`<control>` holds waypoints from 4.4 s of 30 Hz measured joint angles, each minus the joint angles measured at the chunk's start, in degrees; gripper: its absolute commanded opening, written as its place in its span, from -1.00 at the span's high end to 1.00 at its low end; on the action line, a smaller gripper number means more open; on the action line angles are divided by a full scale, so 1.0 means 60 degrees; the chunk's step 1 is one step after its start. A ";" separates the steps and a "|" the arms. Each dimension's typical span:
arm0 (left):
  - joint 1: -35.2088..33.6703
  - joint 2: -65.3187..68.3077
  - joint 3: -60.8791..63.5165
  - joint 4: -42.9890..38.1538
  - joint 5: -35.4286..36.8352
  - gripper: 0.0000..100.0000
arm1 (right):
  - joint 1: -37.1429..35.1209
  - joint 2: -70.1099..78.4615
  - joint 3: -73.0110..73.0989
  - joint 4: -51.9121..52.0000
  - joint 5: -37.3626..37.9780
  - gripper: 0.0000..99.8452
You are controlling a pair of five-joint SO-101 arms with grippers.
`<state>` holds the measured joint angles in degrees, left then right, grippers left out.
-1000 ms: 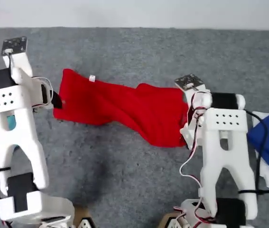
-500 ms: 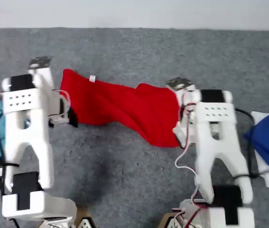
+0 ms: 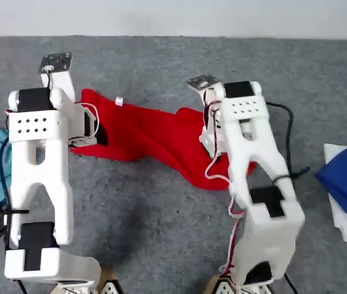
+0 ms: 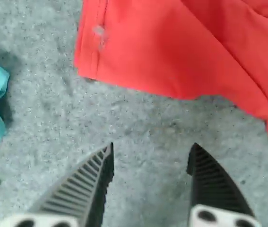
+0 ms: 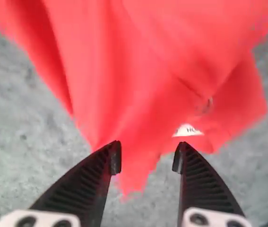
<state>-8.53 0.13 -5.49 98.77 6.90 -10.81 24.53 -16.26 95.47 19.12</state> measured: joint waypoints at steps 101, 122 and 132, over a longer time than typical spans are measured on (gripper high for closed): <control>0.1348 0.8630 -0.5275 0.0044 0.2813 0.85 | 0.3077 0.1172 -0.1993 0.0762 0.2139 0.09; 0.0982 0.7341 -0.2842 0.0044 -0.0059 0.97 | 0.3077 0.1172 -0.1993 0.0821 0.2139 0.09; -0.0703 0.4996 0.0586 0.0044 -0.2344 0.97 | 0.2930 0.1172 -0.1993 0.0850 0.2139 0.09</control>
<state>-12.75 30.11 -1.98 99.03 -7.16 6.77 31.56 -28.22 100.57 31.96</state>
